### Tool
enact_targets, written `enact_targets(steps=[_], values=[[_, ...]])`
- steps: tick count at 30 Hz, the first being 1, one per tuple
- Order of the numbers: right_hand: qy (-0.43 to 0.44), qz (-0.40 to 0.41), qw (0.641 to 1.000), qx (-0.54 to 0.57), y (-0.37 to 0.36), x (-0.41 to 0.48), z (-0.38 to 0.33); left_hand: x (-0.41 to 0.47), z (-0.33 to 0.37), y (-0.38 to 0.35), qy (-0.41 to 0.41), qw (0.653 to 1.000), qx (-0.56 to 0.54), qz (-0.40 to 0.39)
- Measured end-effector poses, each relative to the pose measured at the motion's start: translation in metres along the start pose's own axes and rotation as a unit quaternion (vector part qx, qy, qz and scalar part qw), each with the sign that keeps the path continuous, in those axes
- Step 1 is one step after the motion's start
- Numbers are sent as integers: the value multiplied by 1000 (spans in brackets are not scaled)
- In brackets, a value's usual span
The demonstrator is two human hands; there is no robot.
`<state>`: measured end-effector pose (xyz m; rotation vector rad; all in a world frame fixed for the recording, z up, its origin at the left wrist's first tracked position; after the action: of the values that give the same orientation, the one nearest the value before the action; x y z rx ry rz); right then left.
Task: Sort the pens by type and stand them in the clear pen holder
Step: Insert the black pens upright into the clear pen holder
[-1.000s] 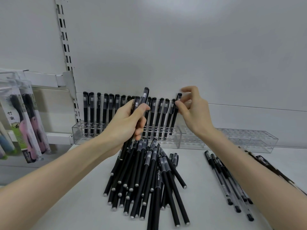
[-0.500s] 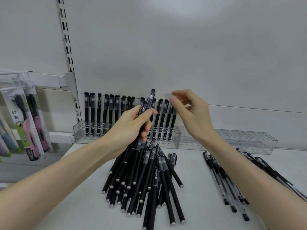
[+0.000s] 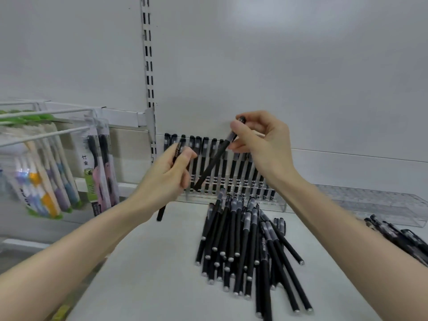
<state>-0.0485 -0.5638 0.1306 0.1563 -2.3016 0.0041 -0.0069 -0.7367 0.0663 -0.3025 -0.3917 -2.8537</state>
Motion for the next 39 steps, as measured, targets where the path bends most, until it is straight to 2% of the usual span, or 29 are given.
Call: enact_targets(steps=[5, 7, 9, 11, 16, 24, 29, 34, 37, 39], values=[[31, 26, 996, -73, -43, 9, 0, 13, -20, 59, 25, 999, 6, 30], [44, 23, 992, -119, -62, 10, 3, 16, -29, 76, 37, 999, -30, 9], [52, 27, 988, -143, -80, 9, 7, 16, -33, 86, 13, 999, -40, -23], [64, 35, 983, -167, -94, 9, 9, 15, -36, 91, -5, 998, -44, -48], [89, 18, 969, -228, -118, 11, 15, 22, -54, 96, 10, 997, -52, -50], [61, -36, 953, -294, -133, 18, 33, 24, -52, 92, -30, 992, -91, -80], [49, -67, 950, -302, -138, 25, 31, 28, -62, 92, -3, 991, -109, -72], [41, -134, 934, -329, -150, 25, 34, 26, -62, 89, -13, 988, -133, -77], [30, -99, 944, -314, -141, 18, 34, 25, -67, 89, -8, 987, -139, -75], [4, -61, 967, -247, -131, 13, 29, 25, -68, 89, -12, 990, -130, -61]])
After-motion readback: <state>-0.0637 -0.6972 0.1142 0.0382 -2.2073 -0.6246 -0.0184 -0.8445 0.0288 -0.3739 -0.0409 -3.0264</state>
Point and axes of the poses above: each hand's wrist, its own x-axis towards the middle knuckle, its own y-axis out of the back of the hand, z = x × y, the point moved 7 cm from there along x, towards the middle knuckle, and after that the axes turned 9 degrees about y, right-handed, at the moved point
